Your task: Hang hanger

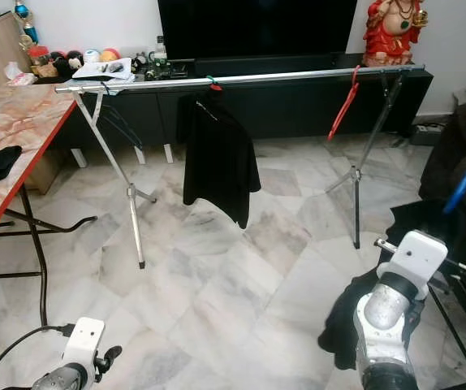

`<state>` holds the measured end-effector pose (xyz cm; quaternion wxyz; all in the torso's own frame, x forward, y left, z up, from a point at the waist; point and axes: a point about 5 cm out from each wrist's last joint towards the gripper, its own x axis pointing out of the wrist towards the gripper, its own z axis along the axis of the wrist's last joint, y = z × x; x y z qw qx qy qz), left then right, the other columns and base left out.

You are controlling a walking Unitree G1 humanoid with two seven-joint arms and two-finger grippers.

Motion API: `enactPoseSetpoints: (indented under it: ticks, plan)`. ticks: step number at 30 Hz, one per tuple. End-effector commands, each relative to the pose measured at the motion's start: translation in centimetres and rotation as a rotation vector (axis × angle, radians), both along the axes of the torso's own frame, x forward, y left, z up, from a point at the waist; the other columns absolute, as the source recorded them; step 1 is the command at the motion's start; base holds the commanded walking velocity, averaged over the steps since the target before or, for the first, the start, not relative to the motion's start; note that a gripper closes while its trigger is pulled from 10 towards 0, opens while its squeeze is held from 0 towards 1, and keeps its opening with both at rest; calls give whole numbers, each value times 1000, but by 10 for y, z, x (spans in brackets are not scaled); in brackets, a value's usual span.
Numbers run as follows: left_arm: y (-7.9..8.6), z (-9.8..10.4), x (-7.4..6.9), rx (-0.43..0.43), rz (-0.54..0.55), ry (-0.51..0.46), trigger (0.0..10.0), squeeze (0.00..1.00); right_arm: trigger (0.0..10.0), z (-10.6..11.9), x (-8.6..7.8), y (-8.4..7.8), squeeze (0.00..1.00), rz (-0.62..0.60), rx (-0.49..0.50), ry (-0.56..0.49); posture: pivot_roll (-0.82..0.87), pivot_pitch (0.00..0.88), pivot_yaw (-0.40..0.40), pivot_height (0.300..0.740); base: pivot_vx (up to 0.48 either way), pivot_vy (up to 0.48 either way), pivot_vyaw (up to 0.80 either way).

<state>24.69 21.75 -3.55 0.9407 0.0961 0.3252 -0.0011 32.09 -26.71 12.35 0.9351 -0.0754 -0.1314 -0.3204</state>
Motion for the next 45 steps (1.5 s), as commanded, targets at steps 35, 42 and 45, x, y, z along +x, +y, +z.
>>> enactPoseSetpoints:
  ticks: [35,42,45]
  plan:
    - [-70,102,49,-123,-1163,-32,10000,0,10000,-100,-35,102,0,1615,-243,950,125,5,11,740,0,0,0]
    - [-84,108,53,-127,-1189,-42,10000,0,10000,-94,-38,110,0,1750,-230,896,121,4,6,740,0,0,0]
    - [-90,109,53,-131,-1202,-39,10000,0,10000,-91,-39,112,0,1800,-221,877,117,3,4,740,0,0,0]
